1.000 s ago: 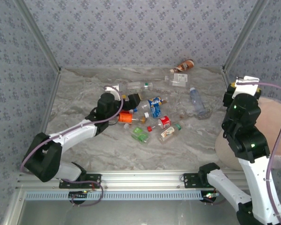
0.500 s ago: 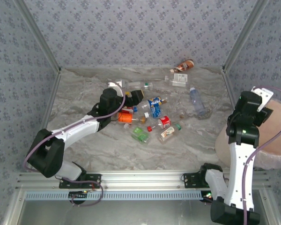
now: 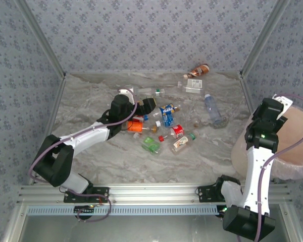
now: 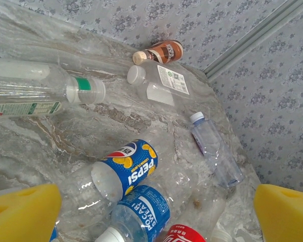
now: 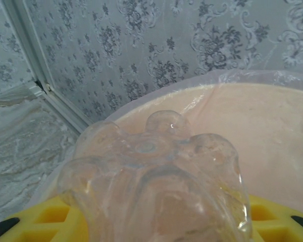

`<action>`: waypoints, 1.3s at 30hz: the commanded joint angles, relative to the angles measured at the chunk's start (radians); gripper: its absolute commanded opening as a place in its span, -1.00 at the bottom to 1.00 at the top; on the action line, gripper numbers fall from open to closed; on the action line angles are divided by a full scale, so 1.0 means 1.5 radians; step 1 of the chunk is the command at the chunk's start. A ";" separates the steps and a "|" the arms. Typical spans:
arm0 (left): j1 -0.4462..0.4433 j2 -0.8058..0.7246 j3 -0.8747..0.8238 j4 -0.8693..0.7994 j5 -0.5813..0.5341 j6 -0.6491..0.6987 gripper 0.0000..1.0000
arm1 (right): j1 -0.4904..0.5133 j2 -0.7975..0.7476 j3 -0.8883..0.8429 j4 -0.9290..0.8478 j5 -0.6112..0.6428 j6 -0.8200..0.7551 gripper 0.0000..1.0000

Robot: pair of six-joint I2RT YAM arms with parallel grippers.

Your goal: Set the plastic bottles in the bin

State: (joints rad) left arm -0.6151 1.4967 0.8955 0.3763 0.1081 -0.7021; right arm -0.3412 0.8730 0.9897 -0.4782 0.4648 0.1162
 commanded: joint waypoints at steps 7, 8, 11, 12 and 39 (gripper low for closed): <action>0.005 0.012 0.028 0.004 0.011 -0.020 0.96 | -0.001 0.017 -0.022 0.090 -0.088 0.014 -0.07; 0.005 0.013 0.027 0.004 0.008 -0.020 0.96 | -0.001 0.018 -0.022 0.090 -0.088 0.013 -0.04; 0.005 0.016 0.026 0.001 0.001 -0.026 0.96 | -0.001 0.018 -0.021 0.072 -0.061 0.013 0.11; 0.005 0.017 0.026 0.000 0.001 -0.029 0.96 | -0.001 0.017 -0.020 0.066 -0.049 0.014 0.21; 0.056 -0.064 0.006 -0.289 -0.176 -0.147 0.96 | 0.092 -0.054 0.055 0.106 -0.499 0.168 0.98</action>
State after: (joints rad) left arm -0.5385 1.4548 0.9054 0.0704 -0.0723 -0.8745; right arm -0.2451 0.7605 1.0603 -0.3950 0.0055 0.3157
